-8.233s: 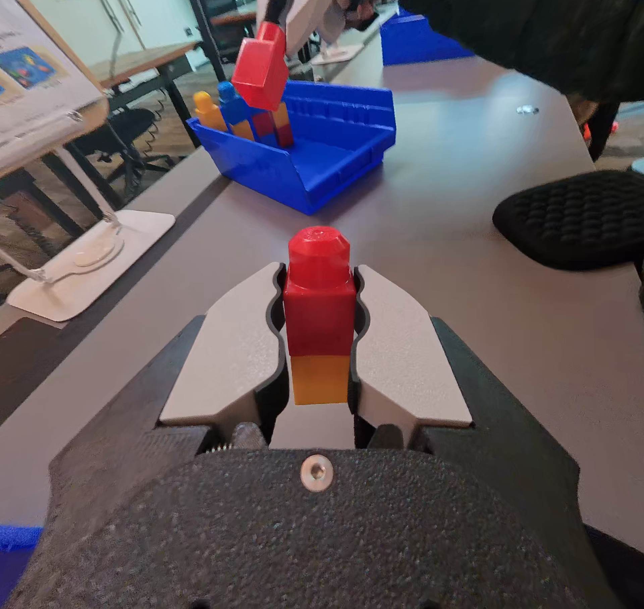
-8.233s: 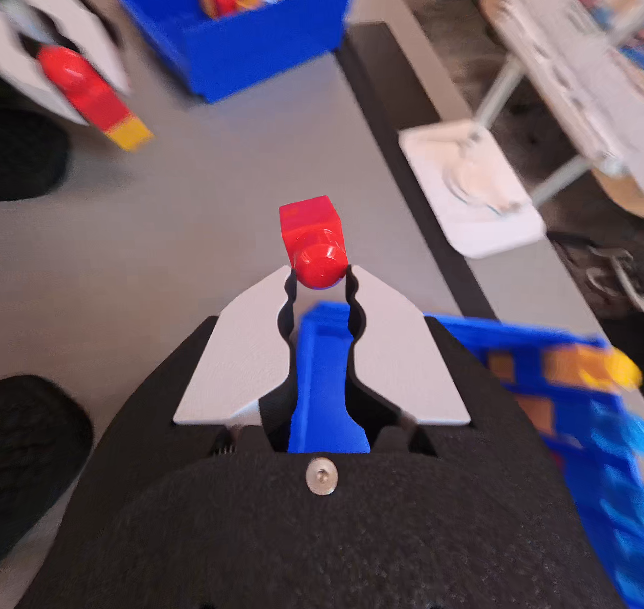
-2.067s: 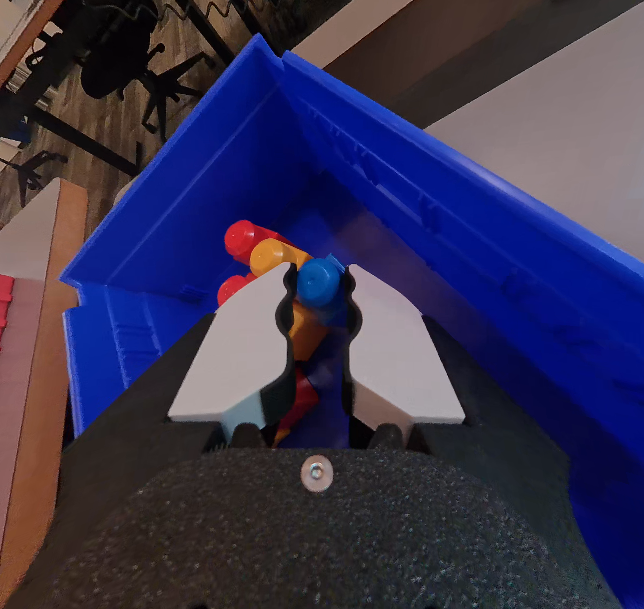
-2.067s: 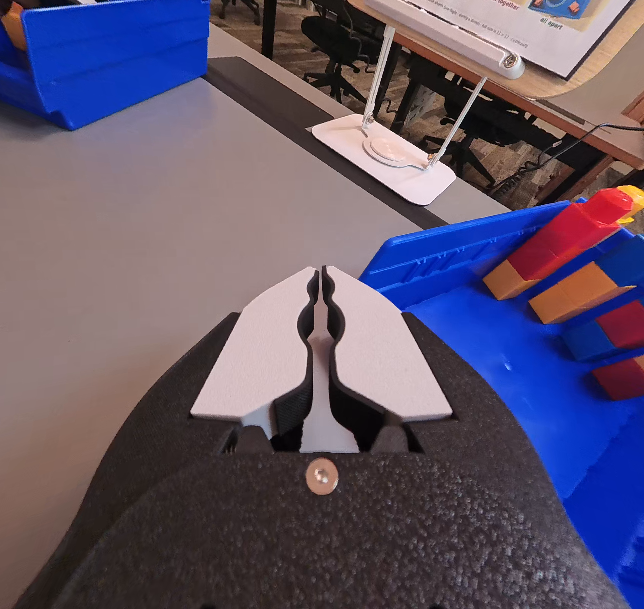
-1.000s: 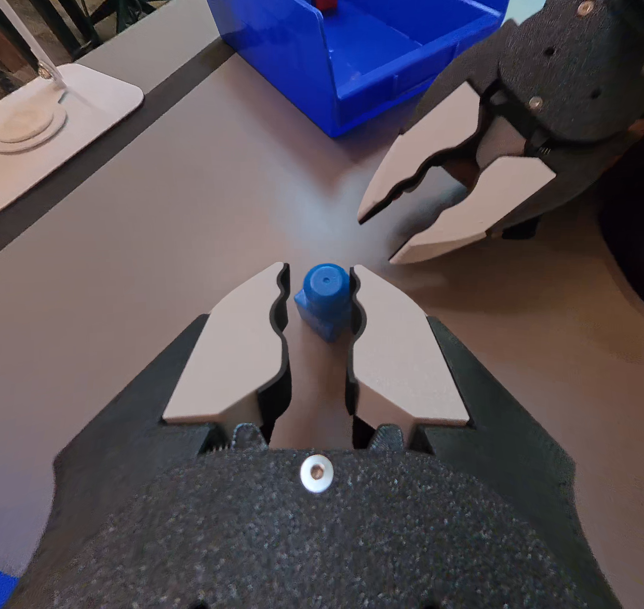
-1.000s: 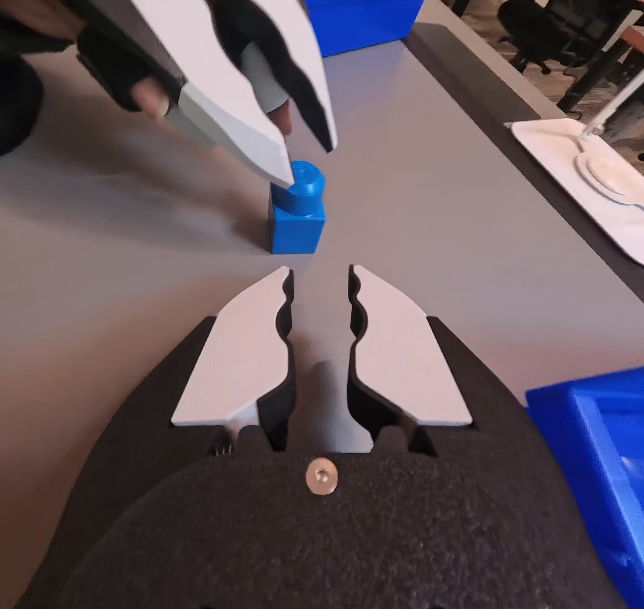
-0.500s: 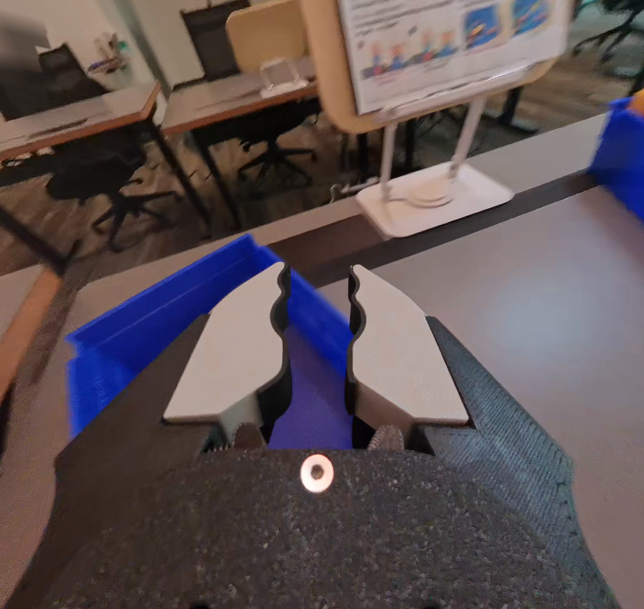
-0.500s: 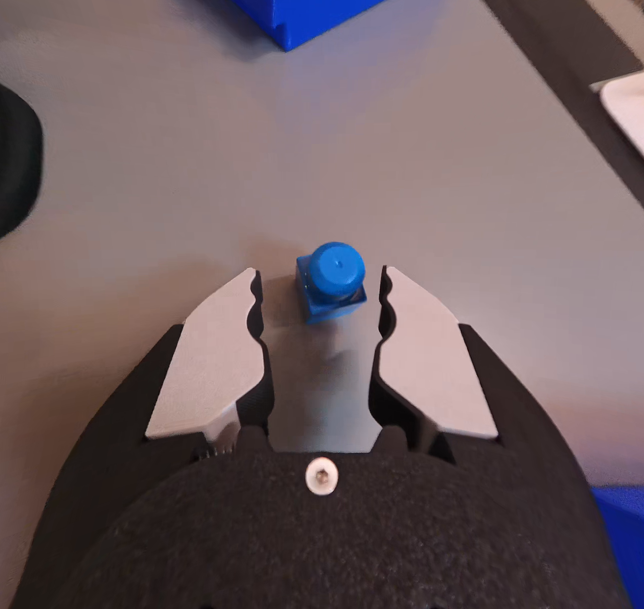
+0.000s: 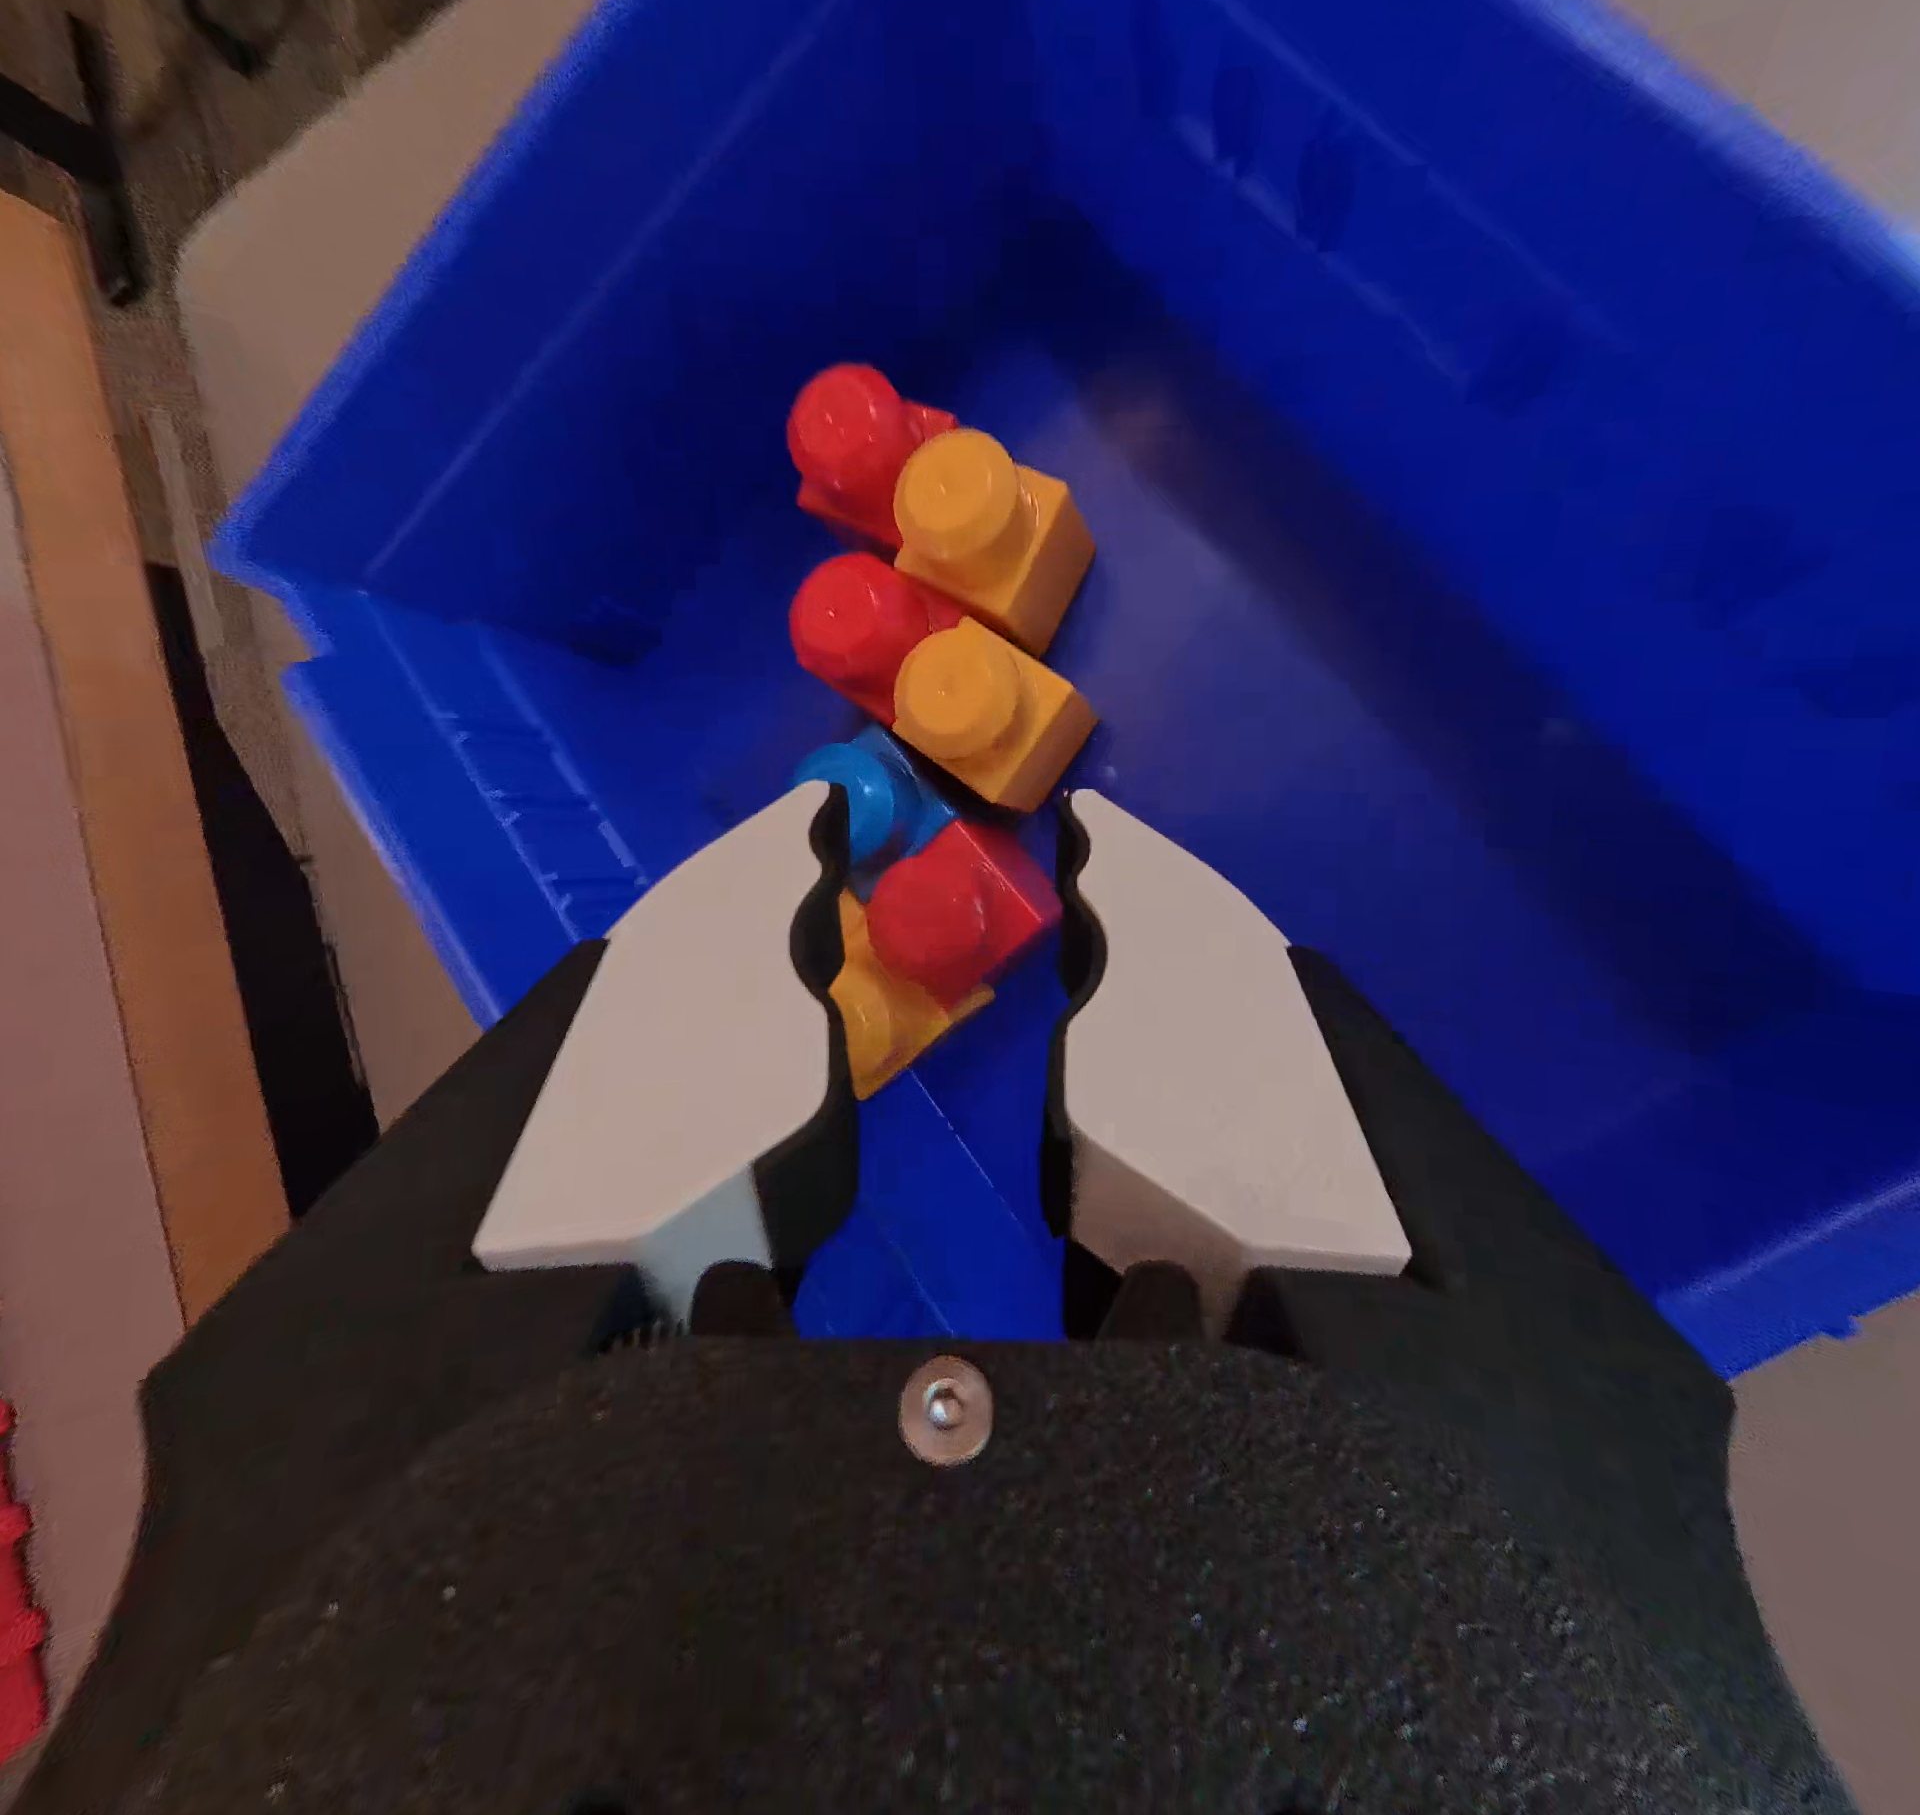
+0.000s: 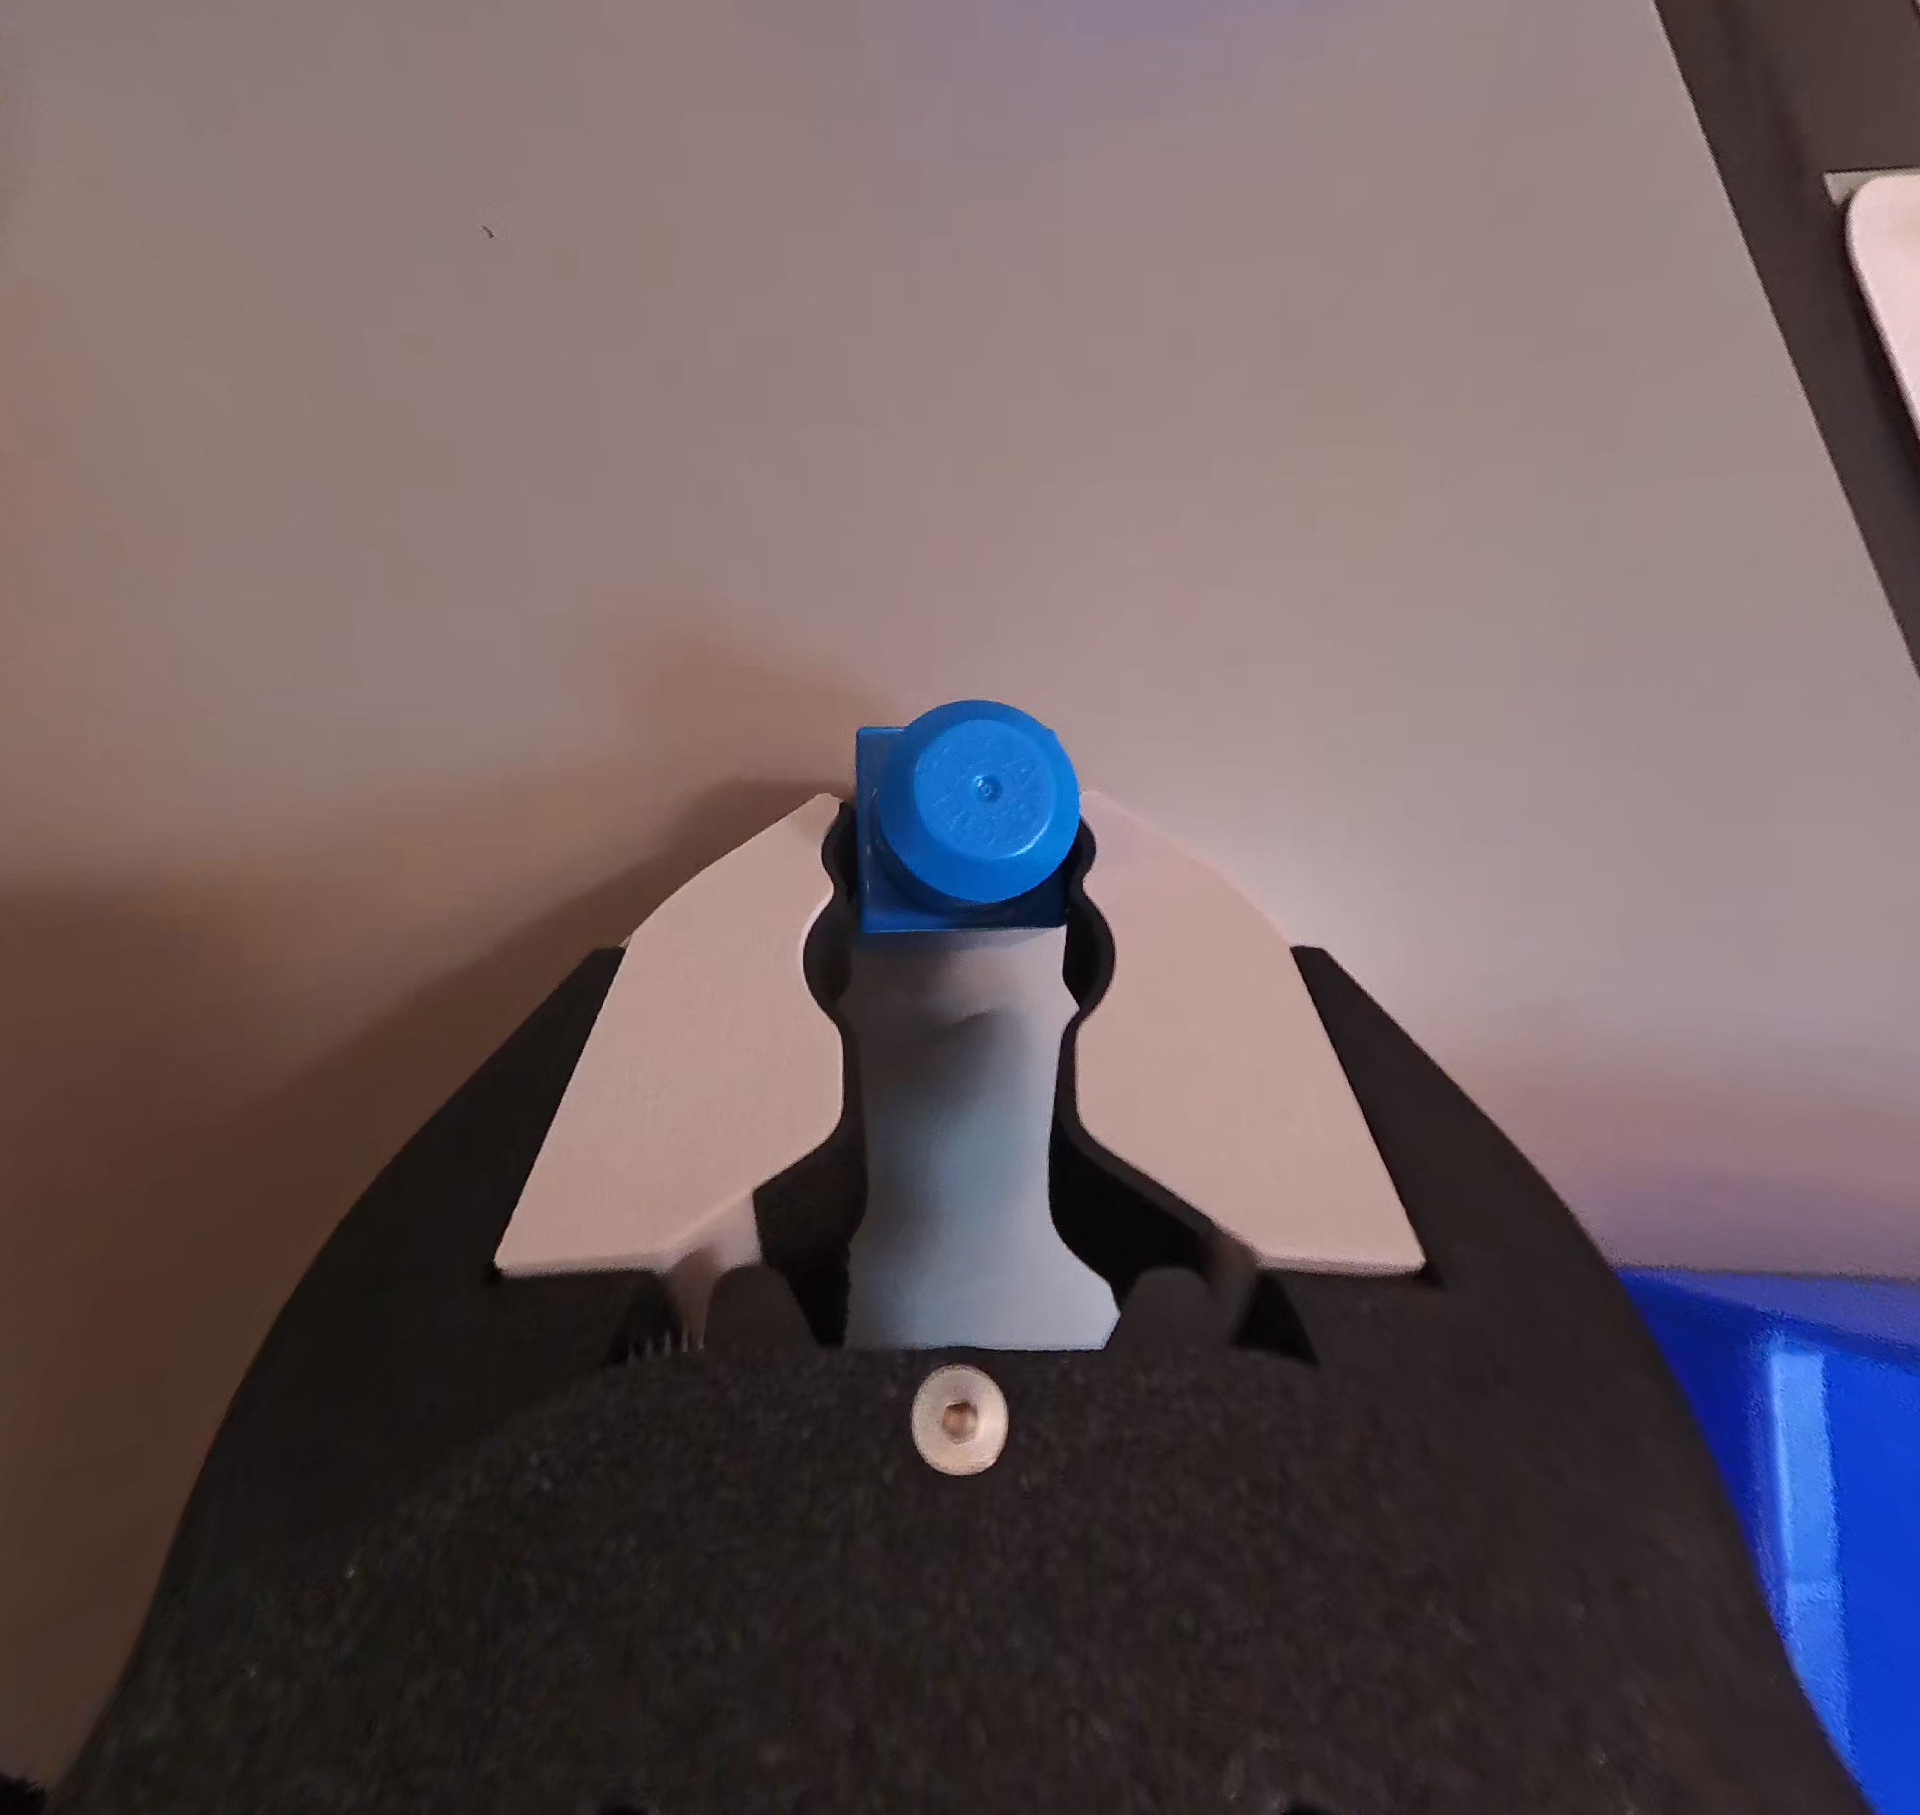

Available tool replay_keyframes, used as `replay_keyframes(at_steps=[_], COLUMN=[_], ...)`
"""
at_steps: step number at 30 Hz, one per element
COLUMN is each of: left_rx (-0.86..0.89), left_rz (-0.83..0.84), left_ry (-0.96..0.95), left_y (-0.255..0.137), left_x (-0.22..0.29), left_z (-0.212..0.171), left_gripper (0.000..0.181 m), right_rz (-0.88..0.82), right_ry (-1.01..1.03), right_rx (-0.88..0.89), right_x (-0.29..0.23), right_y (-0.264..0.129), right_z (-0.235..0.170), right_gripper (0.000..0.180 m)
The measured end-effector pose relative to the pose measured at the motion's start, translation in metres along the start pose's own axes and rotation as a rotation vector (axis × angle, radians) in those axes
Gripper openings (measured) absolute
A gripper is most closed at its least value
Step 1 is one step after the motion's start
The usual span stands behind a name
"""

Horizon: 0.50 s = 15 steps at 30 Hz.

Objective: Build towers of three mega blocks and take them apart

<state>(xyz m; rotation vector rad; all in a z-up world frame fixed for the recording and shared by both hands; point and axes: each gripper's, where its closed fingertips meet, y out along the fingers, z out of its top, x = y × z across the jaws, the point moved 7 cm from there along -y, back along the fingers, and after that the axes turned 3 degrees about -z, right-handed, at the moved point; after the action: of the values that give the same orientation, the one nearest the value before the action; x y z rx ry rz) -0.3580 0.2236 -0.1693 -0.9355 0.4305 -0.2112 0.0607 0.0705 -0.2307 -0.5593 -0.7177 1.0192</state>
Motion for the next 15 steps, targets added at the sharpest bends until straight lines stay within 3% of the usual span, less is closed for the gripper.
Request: replay_keyframes(at_steps=[3, 15], left_rx=[-0.118, -0.16], left_rz=[0.023, 0.104], left_ry=[0.053, 0.152], left_y=[0.018, 0.019], left_x=[0.001, 0.0], left_z=[-0.008, -0.015], left_gripper=[0.041, 0.049], right_rz=[-0.007, 0.031], right_ry=[0.027, 0.098], right_rx=[0.009, 0.057], right_x=[-0.004, -0.004], right_y=[-0.006, -0.006], right_z=[-0.008, -0.024], right_gripper=[0.038, 0.041])
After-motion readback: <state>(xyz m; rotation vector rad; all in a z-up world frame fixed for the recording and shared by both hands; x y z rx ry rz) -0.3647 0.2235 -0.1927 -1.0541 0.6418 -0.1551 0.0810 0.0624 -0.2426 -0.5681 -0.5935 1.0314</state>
